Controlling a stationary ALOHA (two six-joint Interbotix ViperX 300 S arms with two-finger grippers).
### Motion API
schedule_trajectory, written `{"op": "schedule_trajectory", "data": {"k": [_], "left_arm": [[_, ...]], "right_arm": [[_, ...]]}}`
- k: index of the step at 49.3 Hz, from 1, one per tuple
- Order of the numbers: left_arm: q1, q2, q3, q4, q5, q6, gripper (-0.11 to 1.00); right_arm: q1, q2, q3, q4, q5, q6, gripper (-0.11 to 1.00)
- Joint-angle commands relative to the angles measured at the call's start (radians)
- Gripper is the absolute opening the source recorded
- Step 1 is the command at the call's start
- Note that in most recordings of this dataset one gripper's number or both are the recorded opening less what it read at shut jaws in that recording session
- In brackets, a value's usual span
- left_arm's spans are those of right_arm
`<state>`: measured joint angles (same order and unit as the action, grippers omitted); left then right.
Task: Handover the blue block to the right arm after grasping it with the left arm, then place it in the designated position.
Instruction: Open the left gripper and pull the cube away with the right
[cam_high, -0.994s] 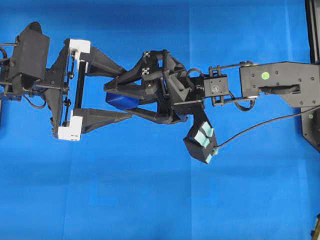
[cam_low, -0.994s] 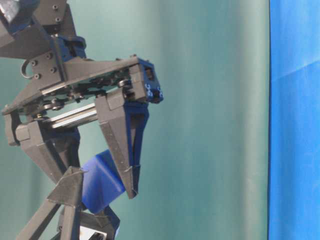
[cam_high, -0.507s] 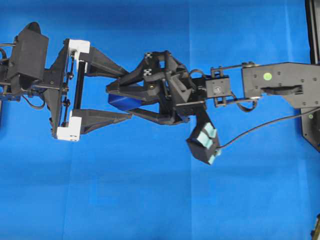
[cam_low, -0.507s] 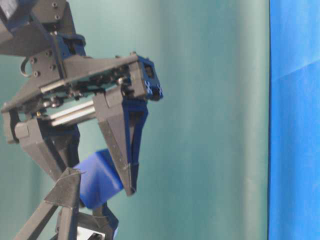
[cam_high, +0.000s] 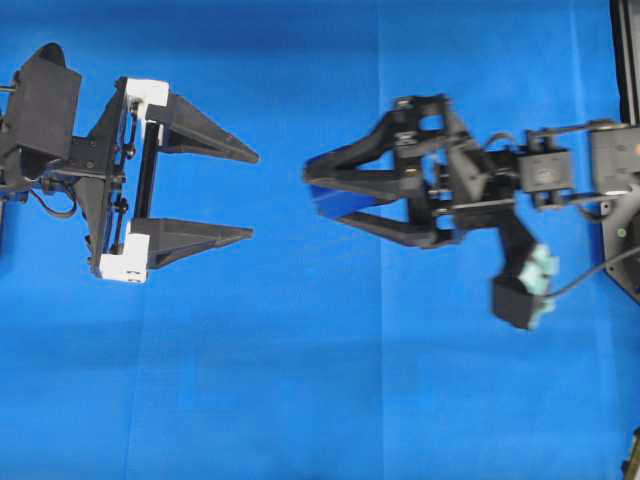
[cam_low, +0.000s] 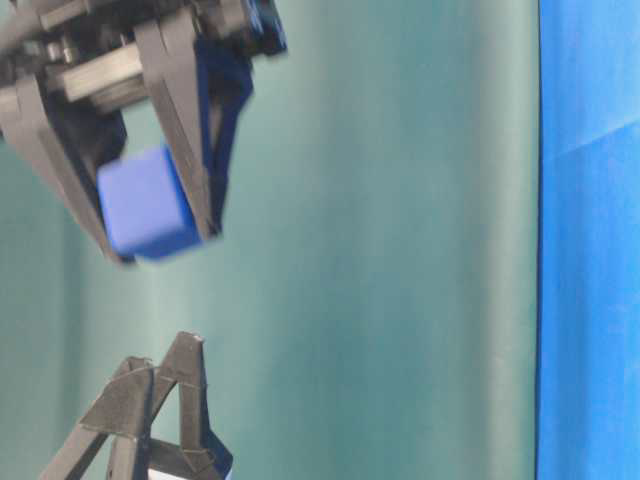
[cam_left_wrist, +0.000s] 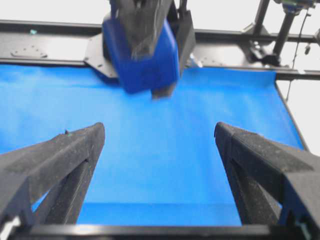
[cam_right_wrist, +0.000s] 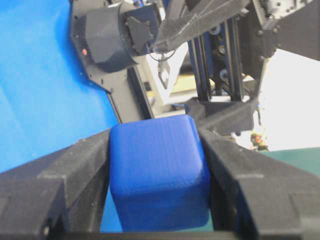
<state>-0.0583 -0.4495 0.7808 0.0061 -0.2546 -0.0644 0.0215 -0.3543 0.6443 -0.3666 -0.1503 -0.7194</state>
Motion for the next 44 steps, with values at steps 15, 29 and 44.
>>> {"op": "schedule_trajectory", "data": {"k": [15,29,44], "left_arm": [[-0.003,-0.011,-0.014,0.002,-0.005,0.0,0.93],[-0.011,-0.012,-0.014,0.002,-0.005,0.0,0.93],[-0.011,-0.012,-0.014,0.002,-0.005,0.0,0.93]], "right_arm": [[0.014,-0.126,0.052,0.003,0.064,0.002,0.36],[0.014,-0.124,0.051,0.003,0.064,0.002,0.36],[0.014,-0.121,0.049,0.003,0.064,0.002,0.36]]}}
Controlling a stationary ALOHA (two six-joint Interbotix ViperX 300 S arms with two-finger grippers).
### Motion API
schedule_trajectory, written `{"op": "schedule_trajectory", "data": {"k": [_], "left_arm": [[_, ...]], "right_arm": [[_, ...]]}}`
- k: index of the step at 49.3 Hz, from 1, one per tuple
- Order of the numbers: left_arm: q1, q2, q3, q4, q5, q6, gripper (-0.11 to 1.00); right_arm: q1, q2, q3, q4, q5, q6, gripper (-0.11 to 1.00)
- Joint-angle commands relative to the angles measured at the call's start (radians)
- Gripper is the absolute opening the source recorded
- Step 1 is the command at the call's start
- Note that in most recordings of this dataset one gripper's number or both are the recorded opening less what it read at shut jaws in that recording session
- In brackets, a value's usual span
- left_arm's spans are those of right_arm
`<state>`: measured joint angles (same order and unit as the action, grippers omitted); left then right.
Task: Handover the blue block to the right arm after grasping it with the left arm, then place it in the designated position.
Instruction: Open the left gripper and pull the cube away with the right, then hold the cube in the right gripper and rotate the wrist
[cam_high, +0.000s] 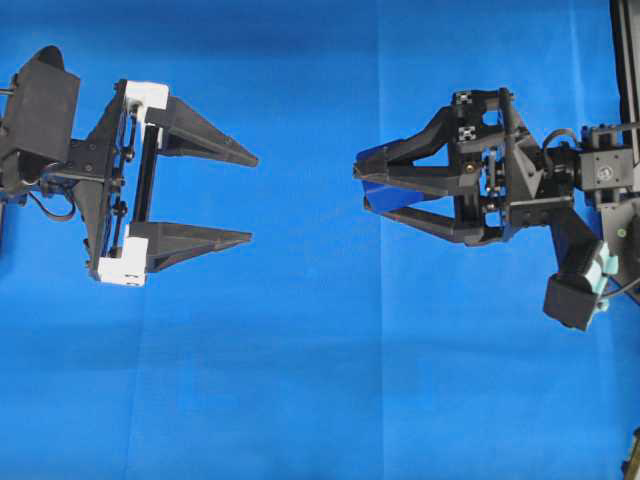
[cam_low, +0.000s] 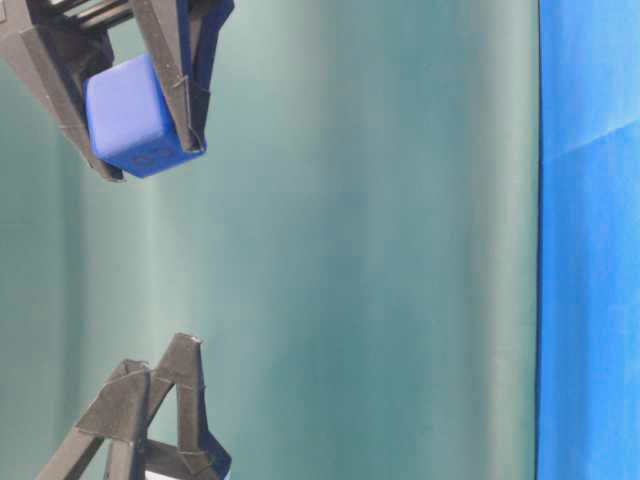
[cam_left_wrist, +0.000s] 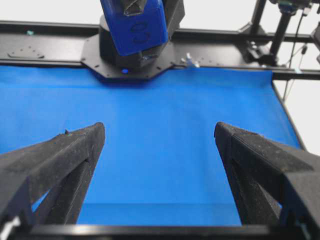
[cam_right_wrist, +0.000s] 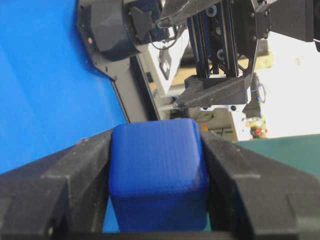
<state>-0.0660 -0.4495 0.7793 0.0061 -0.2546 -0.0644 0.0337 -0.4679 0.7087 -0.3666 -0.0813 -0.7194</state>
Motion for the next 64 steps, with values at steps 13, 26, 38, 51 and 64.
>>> {"op": "schedule_trajectory", "data": {"k": [13,26,38,51,64], "left_arm": [[-0.003,-0.012,-0.014,0.002,-0.005,0.0,0.93],[-0.003,-0.012,-0.015,0.002,-0.005,0.002,0.93],[-0.003,-0.012,-0.015,0.002,-0.006,0.002,0.93],[-0.012,-0.011,-0.015,0.002,-0.005,0.002,0.93],[-0.014,-0.012,-0.017,0.002,-0.005,0.003,0.93]], "right_arm": [[0.002,-0.009,-0.015,0.035,-0.003,0.021,0.36],[0.003,-0.009,-0.015,0.13,-0.002,0.204,0.36],[0.002,-0.009,-0.015,0.176,0.003,0.48,0.36],[0.002,-0.015,-0.023,0.178,0.003,0.831,0.36],[0.002,-0.032,-0.025,0.178,0.032,0.997,0.36]]}}
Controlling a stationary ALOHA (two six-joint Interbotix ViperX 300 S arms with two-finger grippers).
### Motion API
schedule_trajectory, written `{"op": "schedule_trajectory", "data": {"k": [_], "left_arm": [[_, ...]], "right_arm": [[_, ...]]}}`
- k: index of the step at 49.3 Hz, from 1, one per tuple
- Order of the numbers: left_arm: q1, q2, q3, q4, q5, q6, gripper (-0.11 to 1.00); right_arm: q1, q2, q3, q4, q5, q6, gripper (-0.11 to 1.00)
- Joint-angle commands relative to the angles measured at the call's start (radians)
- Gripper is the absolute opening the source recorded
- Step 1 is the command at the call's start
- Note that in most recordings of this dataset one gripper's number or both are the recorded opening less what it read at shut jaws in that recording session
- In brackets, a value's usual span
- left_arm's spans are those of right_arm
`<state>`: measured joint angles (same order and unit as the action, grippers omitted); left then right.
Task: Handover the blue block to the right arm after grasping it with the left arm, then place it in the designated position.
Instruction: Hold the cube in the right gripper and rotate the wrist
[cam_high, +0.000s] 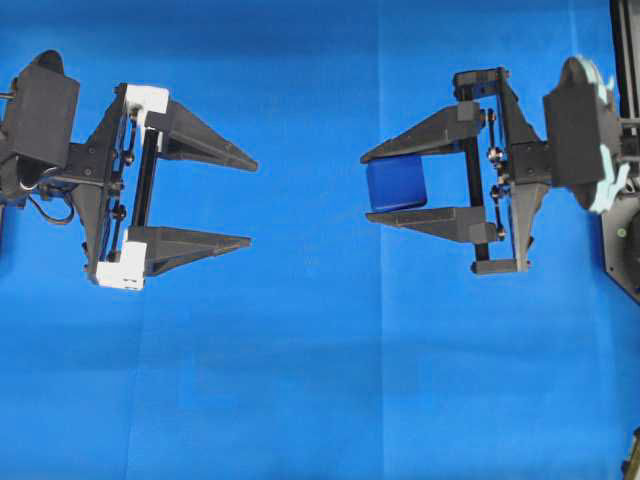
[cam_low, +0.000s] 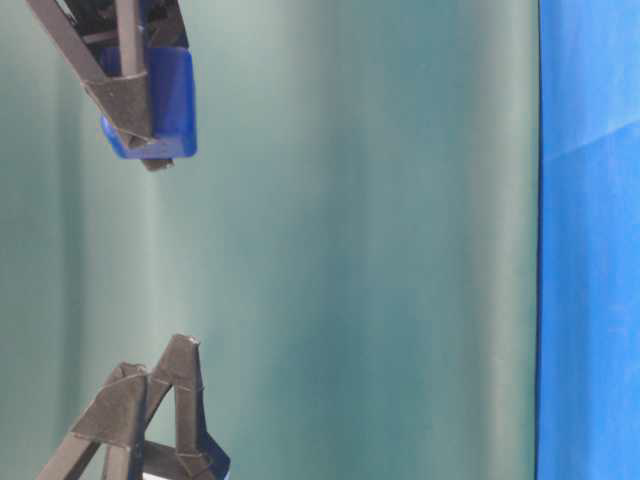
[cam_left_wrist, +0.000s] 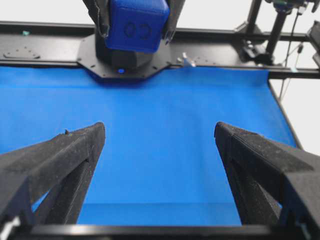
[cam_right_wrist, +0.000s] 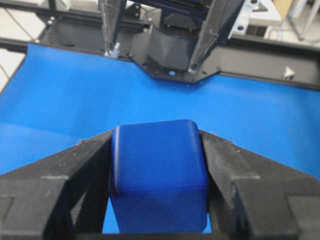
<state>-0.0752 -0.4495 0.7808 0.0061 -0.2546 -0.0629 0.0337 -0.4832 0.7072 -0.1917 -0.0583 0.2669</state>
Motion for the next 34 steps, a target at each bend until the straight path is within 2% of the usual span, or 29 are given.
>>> {"op": "schedule_trajectory", "data": {"k": [1,34], "left_arm": [[-0.005,-0.012,-0.018,0.002,-0.005,0.002,0.93],[-0.003,-0.011,-0.021,0.002,-0.006,0.002,0.93]], "right_arm": [[0.002,-0.018,-0.023,0.003,0.014,0.014,0.36],[0.002,-0.018,-0.023,0.003,0.029,0.017,0.36]]}}
